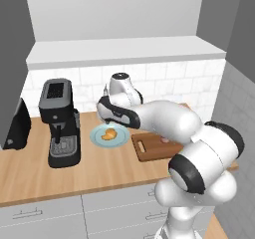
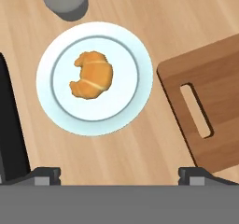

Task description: From the different types of pastries on the counter, select a croissant and place it on the cutting board. Then retrieve a jar of jam from the cabinet and place it alongside the croissant on the cutting board.

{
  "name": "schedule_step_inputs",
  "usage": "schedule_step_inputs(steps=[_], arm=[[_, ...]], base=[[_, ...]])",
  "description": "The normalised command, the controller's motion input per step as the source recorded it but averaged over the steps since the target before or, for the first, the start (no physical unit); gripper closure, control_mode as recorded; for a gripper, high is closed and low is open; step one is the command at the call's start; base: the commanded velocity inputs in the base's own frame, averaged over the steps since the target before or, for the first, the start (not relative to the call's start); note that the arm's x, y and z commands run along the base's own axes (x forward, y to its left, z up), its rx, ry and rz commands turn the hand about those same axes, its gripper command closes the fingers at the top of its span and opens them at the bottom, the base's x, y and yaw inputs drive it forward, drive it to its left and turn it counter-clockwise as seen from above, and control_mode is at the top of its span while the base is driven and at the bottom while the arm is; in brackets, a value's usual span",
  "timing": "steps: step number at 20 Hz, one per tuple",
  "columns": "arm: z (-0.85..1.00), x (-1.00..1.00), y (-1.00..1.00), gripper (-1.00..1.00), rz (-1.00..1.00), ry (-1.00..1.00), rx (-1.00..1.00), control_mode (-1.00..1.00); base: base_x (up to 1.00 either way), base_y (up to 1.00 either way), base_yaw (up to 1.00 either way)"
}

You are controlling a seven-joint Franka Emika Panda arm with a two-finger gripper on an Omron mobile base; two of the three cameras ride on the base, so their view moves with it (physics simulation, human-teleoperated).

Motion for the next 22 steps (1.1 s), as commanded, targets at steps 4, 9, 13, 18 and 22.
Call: schedule_step_inputs(steps=[4, 9, 13, 18, 22], arm=[[-0.01, 0.16, 0.0, -1.0, 0.0, 0.0, 0.0, -1.0], [-0.04, 0.27, 0.0, -1.0, 0.0, 0.0, 0.0, -1.0], [-0.15, 0.42, 0.0, -1.0, 0.0, 0.0, 0.0, -1.0], [-0.29, 0.47, 0.0, -1.0, 0.0, 0.0, 0.0, -1.0], [-0.35, 0.35, 0.04, -1.0, -0.01, 0.0, 0.0, -1.0]], base=[[0.0, 0.0, 0.0], [0.0, 0.0, 0.0], [0.0, 0.0, 0.0], [0.0, 0.0, 0.0], [0.0, 0.0, 0.0]])
